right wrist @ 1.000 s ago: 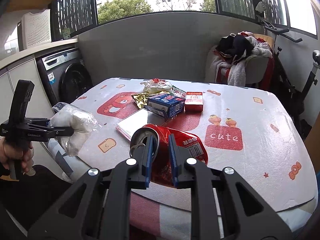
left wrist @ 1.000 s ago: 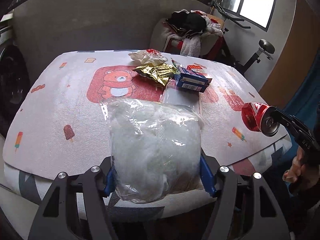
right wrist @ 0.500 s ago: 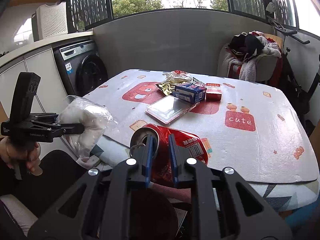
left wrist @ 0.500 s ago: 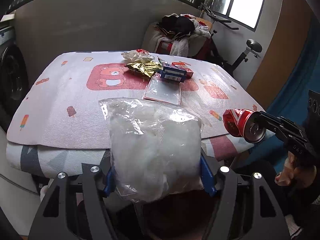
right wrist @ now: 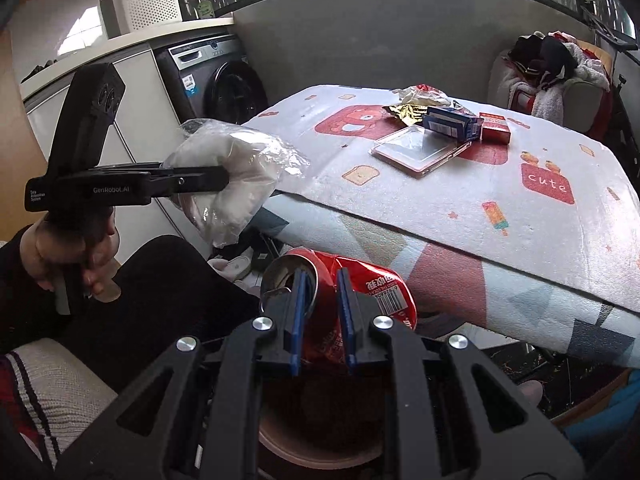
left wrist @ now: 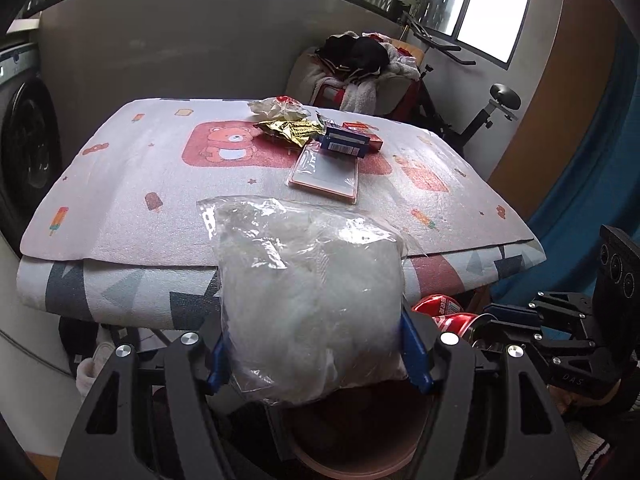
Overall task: Collect trash
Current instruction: 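Carry the can and the white bag down over the brown bin with both grippers, then open both grippers over the bin to drop the can and bag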
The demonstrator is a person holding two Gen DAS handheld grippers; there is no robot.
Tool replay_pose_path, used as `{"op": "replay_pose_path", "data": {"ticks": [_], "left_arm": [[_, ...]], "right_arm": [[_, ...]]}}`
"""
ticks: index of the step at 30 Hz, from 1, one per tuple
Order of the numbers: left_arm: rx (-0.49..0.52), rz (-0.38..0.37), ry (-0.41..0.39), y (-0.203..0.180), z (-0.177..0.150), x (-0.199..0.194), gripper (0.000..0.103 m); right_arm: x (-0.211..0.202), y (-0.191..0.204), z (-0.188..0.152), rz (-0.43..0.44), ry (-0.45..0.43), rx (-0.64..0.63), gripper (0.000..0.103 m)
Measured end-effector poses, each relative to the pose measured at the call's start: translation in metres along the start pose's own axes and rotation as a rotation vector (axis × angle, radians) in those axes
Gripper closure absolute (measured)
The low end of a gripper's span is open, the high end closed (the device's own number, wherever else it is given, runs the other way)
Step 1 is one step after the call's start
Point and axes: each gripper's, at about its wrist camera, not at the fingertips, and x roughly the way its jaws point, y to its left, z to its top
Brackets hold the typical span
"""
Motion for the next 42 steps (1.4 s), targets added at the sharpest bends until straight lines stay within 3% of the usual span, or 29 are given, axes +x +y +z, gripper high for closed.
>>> {"op": "replay_pose_path", "data": {"ticks": [7, 18, 24, 26, 31, 34, 38, 42], "left_arm": [[-0.011, -0.007, 0.013, 0.005, -0.003, 0.008, 0.037], [0.006, -0.043, 0.029, 0.005, -0.013, 0.021, 0.037], [0.035, -0.075, 0.023, 0.003, -0.022, 0.025, 0.037], [0.043, -0.086, 0.021, 0.003, -0.023, 0.026, 0.037], [0.064, -0.108, 0.007, 0.0, -0.022, 0.026, 0.036], [0.091, -0.115, -0.002, -0.003, -0.024, 0.029, 0.036], [0.12, -0.133, 0.005, -0.01, -0.027, 0.037, 0.036], [0.156, -0.159, 0.015, -0.018, -0.031, 0.042, 0.035]], "right_arm": [[0.037, -0.011, -0.009, 0.064, 0.125, 0.06, 0.084], [0.058, -0.034, -0.013, 0.026, 0.188, 0.165, 0.08], [0.05, -0.042, -0.01, -0.012, 0.157, 0.183, 0.062], [0.041, -0.043, -0.005, -0.041, 0.117, 0.165, 0.042], [0.011, -0.055, 0.012, -0.143, -0.029, 0.11, 0.011], [-0.004, -0.063, 0.016, -0.208, -0.118, 0.058, 0.006], [-0.006, -0.069, 0.011, -0.283, -0.171, -0.014, 0.006], [0.003, -0.071, 0.003, -0.312, -0.147, -0.028, 0.006]]}}
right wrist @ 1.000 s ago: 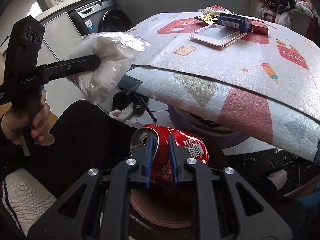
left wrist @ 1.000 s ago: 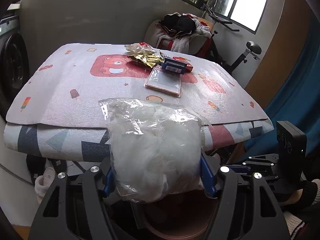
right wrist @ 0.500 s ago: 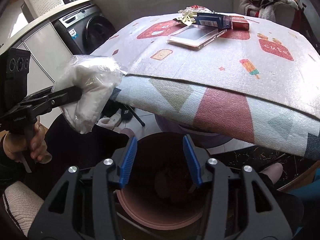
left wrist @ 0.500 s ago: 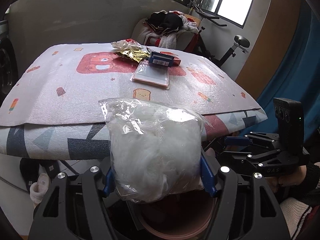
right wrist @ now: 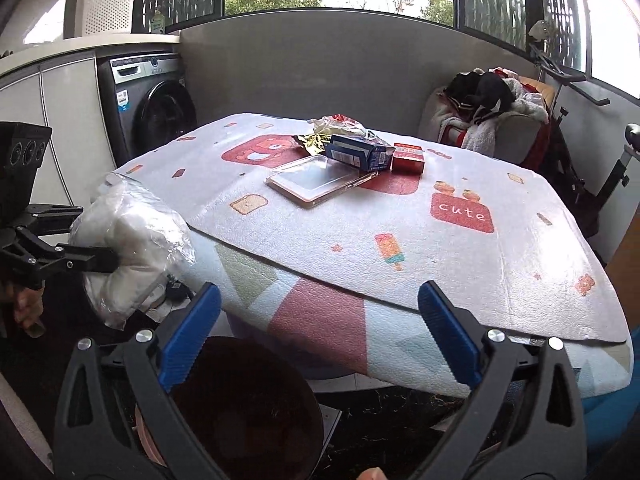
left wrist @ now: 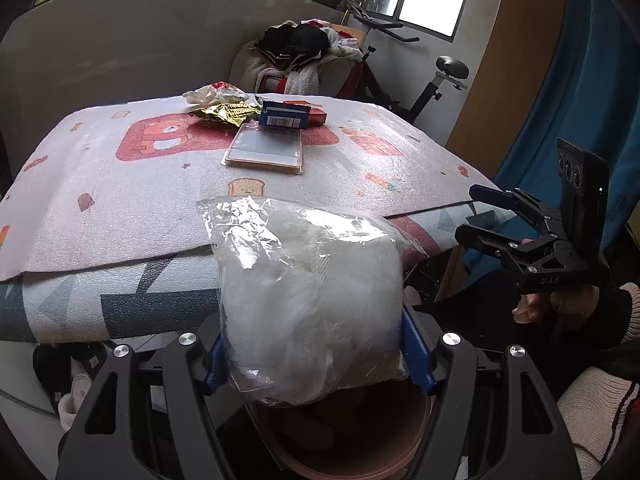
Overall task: Collect trash
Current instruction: 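Open both grippers over the bin to drop the can and bag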
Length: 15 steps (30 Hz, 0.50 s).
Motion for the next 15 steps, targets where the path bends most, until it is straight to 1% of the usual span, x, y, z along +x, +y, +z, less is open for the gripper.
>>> {"op": "replay_pose_path", "data": {"ticks": [4, 12, 15], "left_arm": [[0.021, 0.004, 0.031, -0.004, -0.003, 0.01, 0.035], [0.051, 0.006, 0.072, -0.012, -0.007, 0.02, 0.034], [0.066, -0.005, 0.086, -0.015, -0.009, 0.022, 0.034]], "right_arm": [[0.002, 0.004, -0.002, -0.014, -0.001, -0.015, 0.006], [0.005, 0.0, -0.005, -0.014, 0.012, 0.015, 0.006], [0.004, 0.0, -0.005, -0.014, 0.012, 0.015, 0.006]]}}
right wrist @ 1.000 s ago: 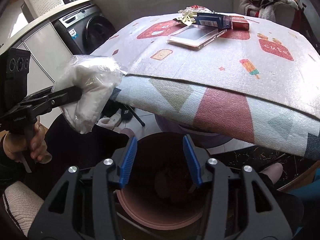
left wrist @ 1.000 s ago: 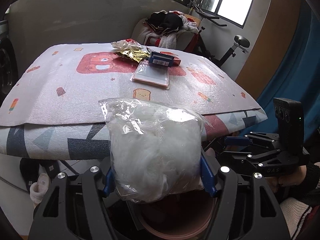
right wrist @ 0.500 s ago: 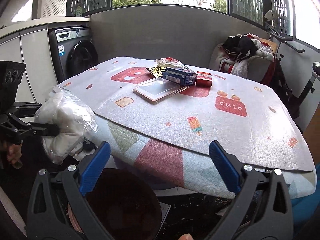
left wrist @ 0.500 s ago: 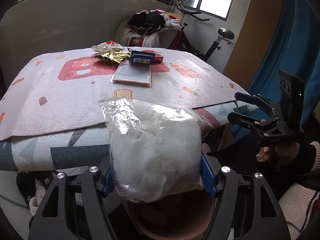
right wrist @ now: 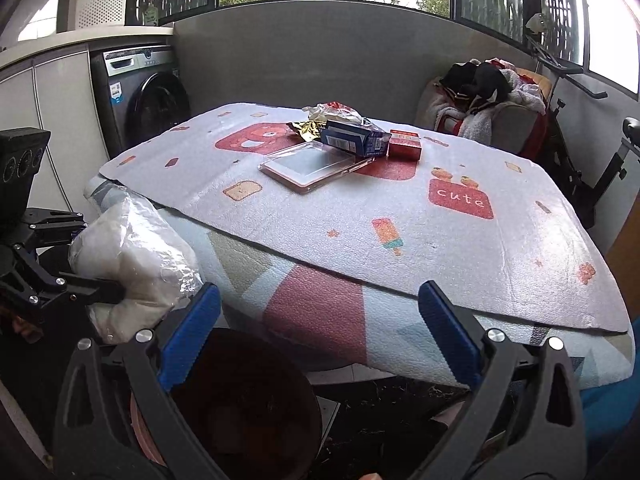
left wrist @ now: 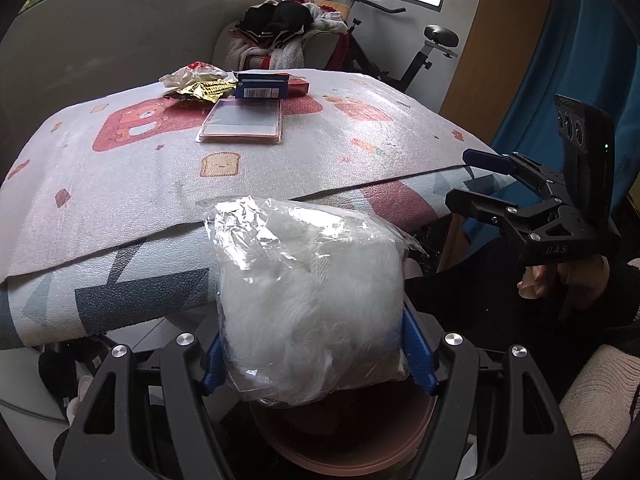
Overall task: Collect trash
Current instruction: 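Open both grippers over the bin to drop the can and bag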
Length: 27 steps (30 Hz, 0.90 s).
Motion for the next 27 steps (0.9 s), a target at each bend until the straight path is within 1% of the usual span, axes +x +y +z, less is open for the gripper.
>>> {"op": "replay_pose_path", "data": {"ticks": [3, 6, 8, 11, 16, 20, 23, 27], "left_arm": [[0.014, -0.004, 0.006, -0.003, -0.001, 0.002, 0.032], [0.024, -0.007, 0.015, -0.005, -0.001, 0.004, 0.024], [0.025, -0.009, 0.009, -0.006, -0.001, 0.003, 0.016], [0.008, 0.007, 0.004, -0.002, -0.001, 0.003, 0.014], [-0.073, 0.059, -0.017, 0.013, 0.001, 0.0, 0.012], [-0.133, 0.077, -0.041, 0.025, 0.002, -0.005, 0.011], [-0.153, 0.092, -0.059, 0.03, 0.002, -0.009, 0.011], [-0.159, 0.114, -0.064, 0.031, 0.003, -0.011, 0.011]], "right_arm": [[0.0, 0.0, 0.0, -0.001, 0.0, -0.001, 0.006], [0.0, 0.001, 0.0, -0.001, 0.003, -0.005, 0.006], [0.0, 0.001, 0.0, -0.001, 0.003, -0.005, 0.006], [0.001, 0.002, -0.001, -0.001, 0.006, -0.004, 0.006], [0.001, 0.001, -0.001, -0.001, 0.009, -0.003, 0.006], [0.002, 0.002, -0.002, -0.001, 0.011, -0.004, 0.006], [0.003, 0.002, -0.002, -0.002, 0.016, -0.003, 0.006], [0.005, 0.0, -0.002, -0.005, 0.022, 0.003, 0.006]]}}
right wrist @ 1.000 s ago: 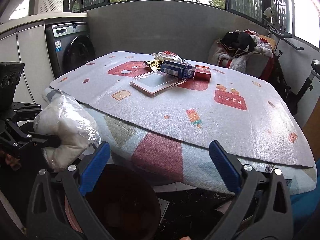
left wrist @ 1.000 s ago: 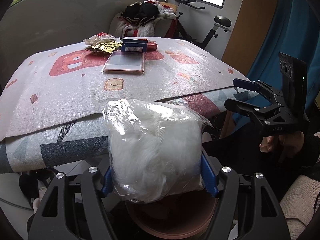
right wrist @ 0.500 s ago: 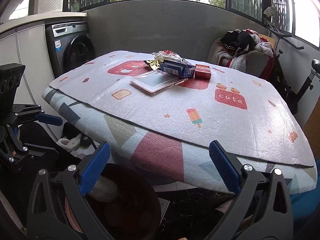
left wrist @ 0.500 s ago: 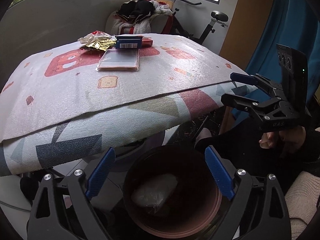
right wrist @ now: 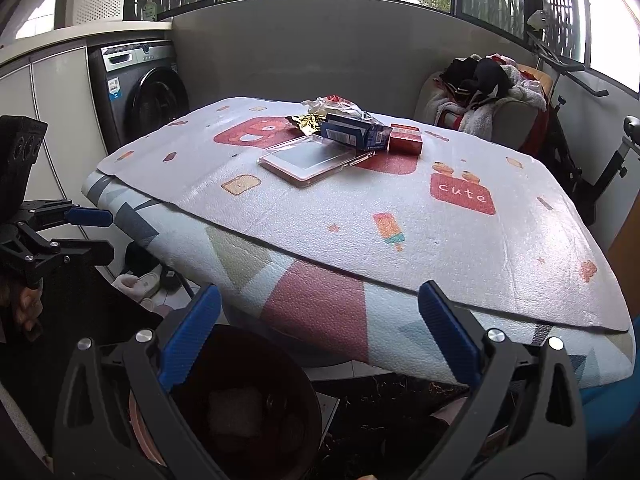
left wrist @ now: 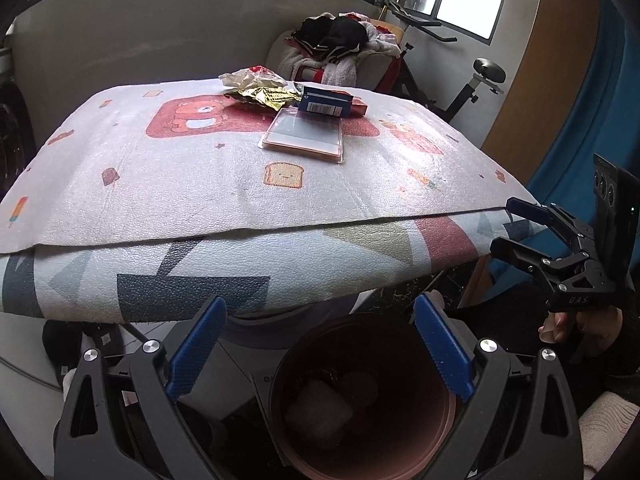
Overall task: Collect trash
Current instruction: 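Open both grippers over the bin to drop the can and bag, then raise both grippers from the bin back toward the table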
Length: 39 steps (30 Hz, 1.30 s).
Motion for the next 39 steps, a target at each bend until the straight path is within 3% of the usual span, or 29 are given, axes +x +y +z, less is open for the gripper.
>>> {"op": "replay_pose_path", "data": {"ticks": [12, 20, 25, 32, 39], "left_arm": [[-0.041, 0.04, -0.047, 0.009, 0.009, -0.007, 0.008], [-0.009, 0.063, -0.069, 0.012, 0.024, -0.007, 0.006], [-0.017, 0.087, -0.084, 0.019, 0.044, -0.005, 0.006], [-0.008, 0.091, -0.14, 0.022, 0.086, -0.005, 0.006], [0.07, 0.089, -0.152, 0.017, 0.123, 0.011, 0.006]], "right_arm": [[0.002, -0.01, 0.002, -0.004, 0.014, 0.044, 0.006], [0.005, -0.022, 0.008, -0.035, 0.033, 0.093, 0.006], [0.007, -0.038, 0.019, -0.067, 0.04, 0.144, 0.006], [0.012, -0.058, 0.046, -0.032, 0.026, 0.172, 0.006], [0.026, -0.075, 0.073, -0.052, 0.027, 0.178, 0.006]]}}
